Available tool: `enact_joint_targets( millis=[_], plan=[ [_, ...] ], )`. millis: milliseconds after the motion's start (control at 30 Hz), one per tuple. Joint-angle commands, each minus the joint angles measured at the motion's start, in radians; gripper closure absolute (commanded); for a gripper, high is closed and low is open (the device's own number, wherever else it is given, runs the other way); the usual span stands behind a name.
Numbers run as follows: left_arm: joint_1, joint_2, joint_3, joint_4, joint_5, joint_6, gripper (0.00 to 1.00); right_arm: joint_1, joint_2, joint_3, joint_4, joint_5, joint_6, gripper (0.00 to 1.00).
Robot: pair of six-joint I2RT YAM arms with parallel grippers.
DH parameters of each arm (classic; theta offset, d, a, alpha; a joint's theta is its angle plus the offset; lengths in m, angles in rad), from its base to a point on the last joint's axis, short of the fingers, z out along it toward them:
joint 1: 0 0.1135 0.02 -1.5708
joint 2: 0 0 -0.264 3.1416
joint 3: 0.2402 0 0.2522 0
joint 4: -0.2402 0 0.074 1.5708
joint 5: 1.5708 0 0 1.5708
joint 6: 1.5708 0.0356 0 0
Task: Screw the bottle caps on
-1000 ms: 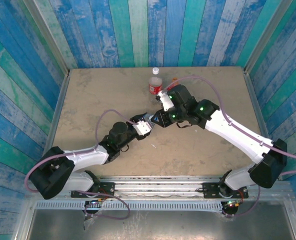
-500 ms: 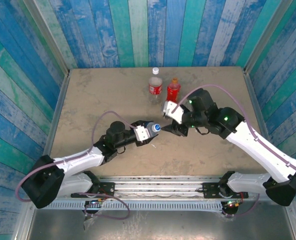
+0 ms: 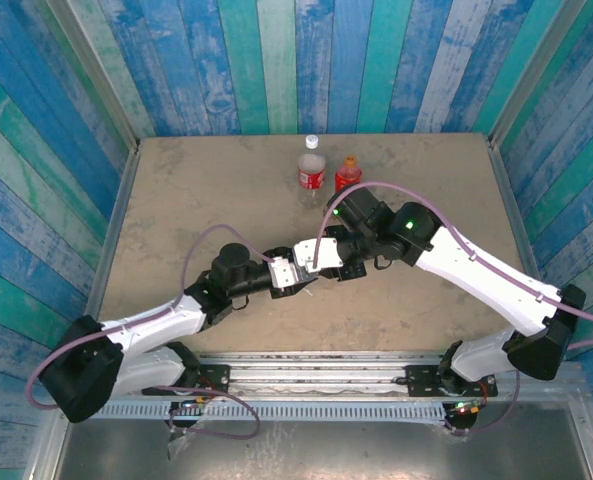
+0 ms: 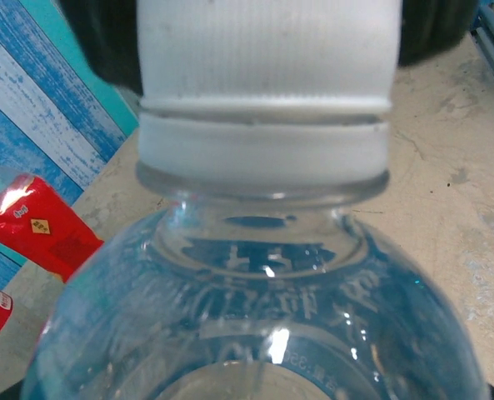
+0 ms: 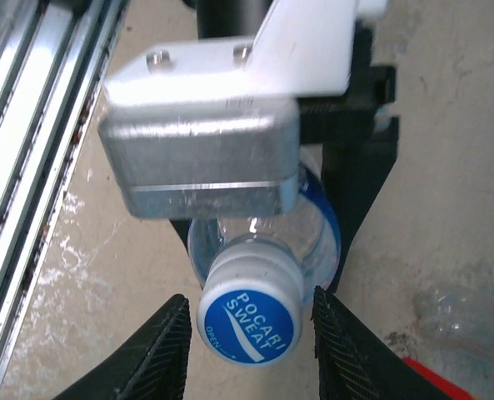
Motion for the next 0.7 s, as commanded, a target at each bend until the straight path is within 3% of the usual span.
enact_joint_targets(
  millis=[0,67,167,233,433,533,600,667],
  plan=[
    [0.003,-0.036,-0.010,0.013,0.022,0.003,1.00,0.007,0.009,0.023,-0.039,0.006,-0.019,0.68],
    [0.003,-0.028,-0.007,0.012,0.023,0.003,1.00,0.007,0.015,0.031,-0.034,0.002,-0.008,0.77],
    [0.003,-0.020,-0.010,0.029,0.001,0.000,1.00,0.006,0.022,0.035,-0.025,-0.011,0.013,0.80],
    [0.004,-0.011,-0.018,0.077,-0.064,-0.017,1.00,0.007,0.021,0.021,0.019,0.012,0.115,0.86],
    [0.003,0.087,-0.003,0.275,-0.240,0.018,1.00,-0.050,-0.031,-0.107,0.386,0.050,0.773,0.91],
    [0.003,0.156,0.038,0.322,-0.274,0.059,1.00,-0.080,-0.056,-0.178,0.567,0.055,1.217,0.94],
    [0.004,0.194,0.063,0.324,-0.278,0.076,1.00,-0.115,-0.064,-0.203,0.624,-0.017,1.452,0.95],
    [0.004,0.204,0.075,0.319,-0.274,0.082,1.00,-0.140,-0.067,-0.216,0.643,-0.077,1.578,0.94]
  ],
)
